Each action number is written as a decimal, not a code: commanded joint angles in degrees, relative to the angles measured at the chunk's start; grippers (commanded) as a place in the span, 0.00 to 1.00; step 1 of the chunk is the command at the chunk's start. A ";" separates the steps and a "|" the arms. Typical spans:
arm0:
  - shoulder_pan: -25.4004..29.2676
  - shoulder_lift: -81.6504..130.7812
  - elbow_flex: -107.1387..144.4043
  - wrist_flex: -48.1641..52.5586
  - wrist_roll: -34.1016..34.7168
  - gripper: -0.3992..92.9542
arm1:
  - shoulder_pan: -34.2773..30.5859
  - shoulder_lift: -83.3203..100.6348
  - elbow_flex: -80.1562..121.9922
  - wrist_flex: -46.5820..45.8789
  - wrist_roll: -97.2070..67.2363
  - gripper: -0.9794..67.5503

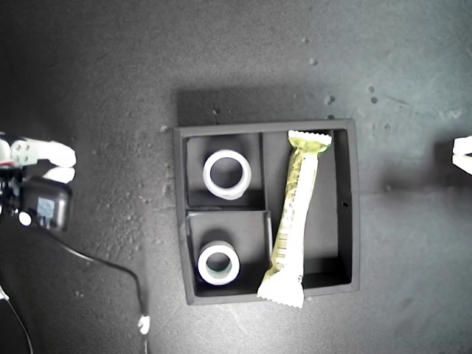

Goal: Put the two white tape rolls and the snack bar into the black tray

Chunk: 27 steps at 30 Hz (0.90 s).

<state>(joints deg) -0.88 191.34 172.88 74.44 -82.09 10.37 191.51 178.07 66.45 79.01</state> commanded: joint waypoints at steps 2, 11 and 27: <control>0.18 2.81 4.57 -0.70 -1.05 0.00 | 1.41 0.44 0.88 3.60 -5.80 0.01; 2.81 2.81 6.94 5.45 -12.30 0.01 | 2.81 0.44 0.88 10.37 -4.57 0.01; 0.62 2.72 6.94 5.54 5.54 0.01 | 1.49 0.44 0.88 10.37 -4.31 0.01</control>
<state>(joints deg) 0.26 191.34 176.48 77.70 -77.17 12.30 191.78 178.33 76.55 79.01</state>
